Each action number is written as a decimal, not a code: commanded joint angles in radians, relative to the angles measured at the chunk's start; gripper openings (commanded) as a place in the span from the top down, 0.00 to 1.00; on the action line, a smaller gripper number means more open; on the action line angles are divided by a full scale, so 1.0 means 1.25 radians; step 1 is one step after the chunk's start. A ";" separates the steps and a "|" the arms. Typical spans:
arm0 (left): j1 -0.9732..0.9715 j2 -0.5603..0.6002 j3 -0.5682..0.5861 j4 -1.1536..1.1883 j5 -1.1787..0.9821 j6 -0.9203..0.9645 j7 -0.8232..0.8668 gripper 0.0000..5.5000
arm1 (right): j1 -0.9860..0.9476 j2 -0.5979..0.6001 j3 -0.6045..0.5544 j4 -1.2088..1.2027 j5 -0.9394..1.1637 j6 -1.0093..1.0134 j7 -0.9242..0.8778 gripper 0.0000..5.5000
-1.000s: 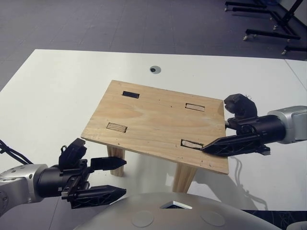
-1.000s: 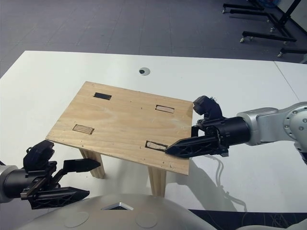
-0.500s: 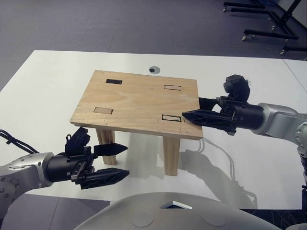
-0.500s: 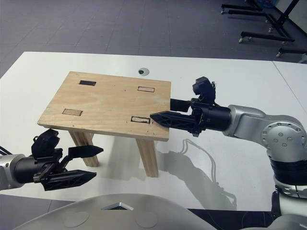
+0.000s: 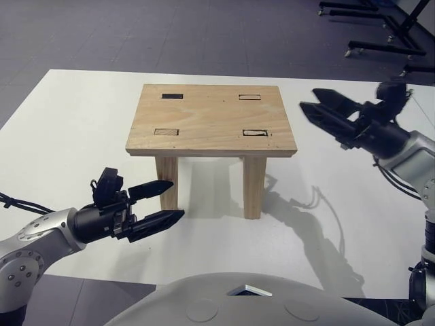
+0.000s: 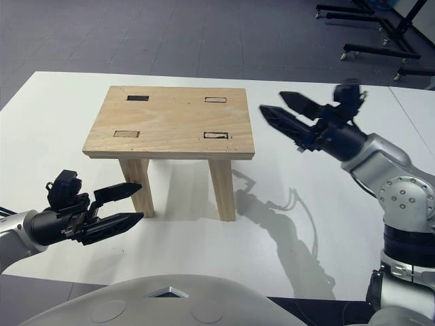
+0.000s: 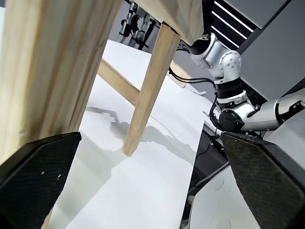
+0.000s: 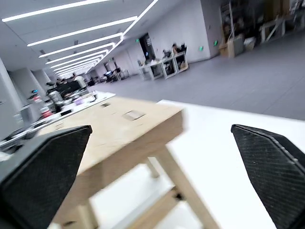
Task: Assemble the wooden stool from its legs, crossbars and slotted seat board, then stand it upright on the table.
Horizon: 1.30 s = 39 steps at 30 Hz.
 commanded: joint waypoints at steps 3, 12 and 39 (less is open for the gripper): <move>0.070 -0.001 0.033 -0.057 -0.007 -0.019 -0.025 0.03 | 0.338 -0.133 -0.030 -0.135 -0.091 0.042 0.354 0.02; 0.066 0.044 0.016 -0.050 -0.008 0.001 -0.067 0.03 | 0.292 -0.047 0.142 -0.362 0.000 0.138 0.269 0.02; -0.407 -0.365 -0.189 0.182 0.593 -0.352 0.383 0.03 | 0.019 0.496 0.213 -0.094 -0.446 -0.354 -0.102 0.02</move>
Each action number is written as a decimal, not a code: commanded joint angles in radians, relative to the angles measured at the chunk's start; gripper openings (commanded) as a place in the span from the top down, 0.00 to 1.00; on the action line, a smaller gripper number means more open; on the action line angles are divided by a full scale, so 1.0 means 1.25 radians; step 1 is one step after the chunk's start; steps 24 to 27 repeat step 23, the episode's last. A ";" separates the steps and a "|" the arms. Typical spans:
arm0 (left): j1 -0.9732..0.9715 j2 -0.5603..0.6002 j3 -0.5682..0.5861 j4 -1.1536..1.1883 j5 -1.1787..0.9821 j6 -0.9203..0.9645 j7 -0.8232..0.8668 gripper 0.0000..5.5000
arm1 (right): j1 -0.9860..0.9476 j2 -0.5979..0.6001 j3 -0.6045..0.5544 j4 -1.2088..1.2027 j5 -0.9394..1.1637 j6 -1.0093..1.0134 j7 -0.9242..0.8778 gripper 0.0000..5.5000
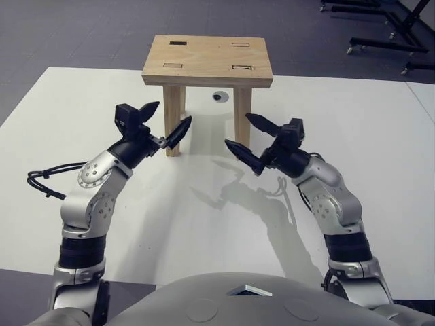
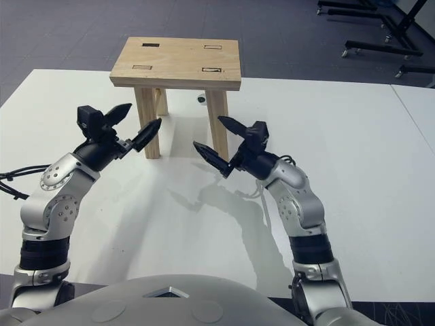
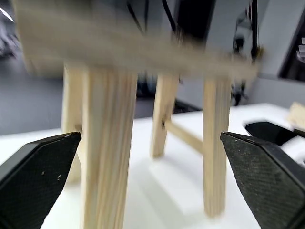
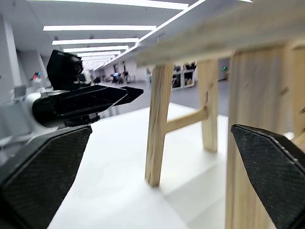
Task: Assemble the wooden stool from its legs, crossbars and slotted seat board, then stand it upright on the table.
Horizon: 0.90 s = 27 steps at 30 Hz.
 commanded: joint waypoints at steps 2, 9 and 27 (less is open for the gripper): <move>-0.010 -0.040 -0.029 -0.049 0.117 -0.040 0.101 0.03 | -0.021 0.099 -0.102 -0.073 -0.016 -0.063 -0.208 0.02; -0.049 -0.129 -0.032 -0.071 0.291 -0.157 0.263 0.03 | -0.065 0.136 -0.064 -0.046 -0.298 -0.201 -0.390 0.02; -0.054 -0.201 -0.067 -0.048 0.312 -0.209 0.269 0.03 | -0.116 0.177 -0.053 0.017 -0.435 -0.283 -0.519 0.02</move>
